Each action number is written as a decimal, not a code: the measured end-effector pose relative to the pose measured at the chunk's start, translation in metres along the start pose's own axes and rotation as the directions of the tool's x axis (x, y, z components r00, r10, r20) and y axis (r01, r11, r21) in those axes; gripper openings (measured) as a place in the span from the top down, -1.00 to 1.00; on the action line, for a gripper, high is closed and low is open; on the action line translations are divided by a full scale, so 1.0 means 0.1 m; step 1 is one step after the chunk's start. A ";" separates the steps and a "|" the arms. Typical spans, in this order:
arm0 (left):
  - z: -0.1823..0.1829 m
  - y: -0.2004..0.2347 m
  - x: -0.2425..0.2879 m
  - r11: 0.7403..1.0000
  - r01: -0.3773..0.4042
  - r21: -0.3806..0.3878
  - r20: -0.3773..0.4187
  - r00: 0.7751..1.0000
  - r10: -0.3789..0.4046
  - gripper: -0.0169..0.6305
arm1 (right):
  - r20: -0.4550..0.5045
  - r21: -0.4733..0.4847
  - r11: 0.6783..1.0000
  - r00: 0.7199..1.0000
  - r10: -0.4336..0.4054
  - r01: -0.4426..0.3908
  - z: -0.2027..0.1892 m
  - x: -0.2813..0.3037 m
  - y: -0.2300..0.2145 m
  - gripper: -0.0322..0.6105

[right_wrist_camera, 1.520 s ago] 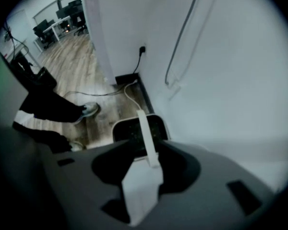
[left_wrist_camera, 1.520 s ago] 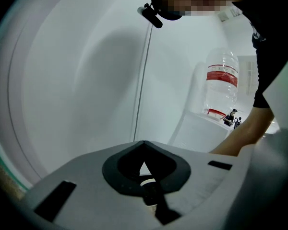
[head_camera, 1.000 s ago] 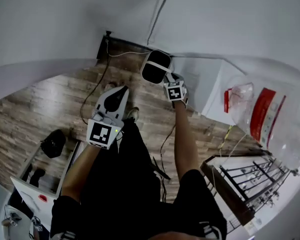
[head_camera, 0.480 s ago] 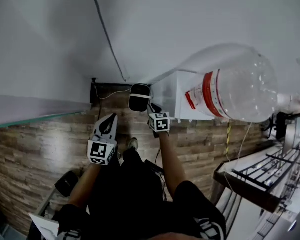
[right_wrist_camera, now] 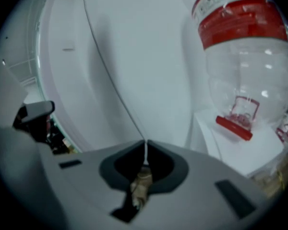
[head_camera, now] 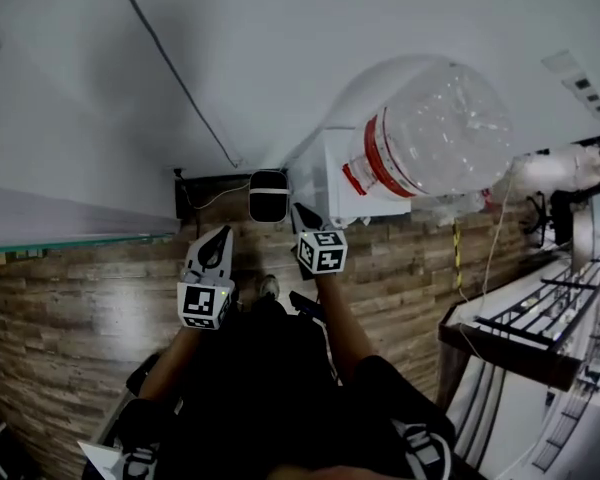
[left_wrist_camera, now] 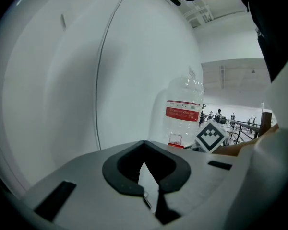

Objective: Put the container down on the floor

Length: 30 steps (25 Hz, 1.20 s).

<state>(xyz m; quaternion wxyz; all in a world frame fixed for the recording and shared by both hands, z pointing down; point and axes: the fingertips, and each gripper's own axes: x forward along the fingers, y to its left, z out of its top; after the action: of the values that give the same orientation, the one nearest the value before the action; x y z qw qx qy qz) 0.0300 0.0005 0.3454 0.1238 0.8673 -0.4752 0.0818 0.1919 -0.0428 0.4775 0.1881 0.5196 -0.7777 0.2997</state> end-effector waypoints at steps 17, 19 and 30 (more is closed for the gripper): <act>0.22 -0.28 -0.15 0.999 0.041 0.024 0.059 0.997 -0.042 0.87 | 0.205 0.002 1.000 0.978 0.027 -0.028 0.38 -0.94 0.57 0.78; 0.22 -0.29 -0.12 0.998 0.050 0.023 0.060 0.997 -0.052 0.87 | 0.212 0.002 1.000 0.977 0.024 -0.025 0.40 -0.98 0.59 0.78; 0.23 -0.35 0.01 0.996 0.080 0.025 0.059 0.995 -0.082 0.87 | 0.205 -0.013 1.000 0.979 0.004 -0.001 0.43 -1.01 0.54 0.79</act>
<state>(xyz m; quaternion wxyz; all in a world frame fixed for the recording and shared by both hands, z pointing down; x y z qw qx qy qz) 0.0608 0.0113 0.3185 0.1030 0.8893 -0.4422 0.0557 0.1819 0.0140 0.3701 0.1099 0.5456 -0.7955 0.2397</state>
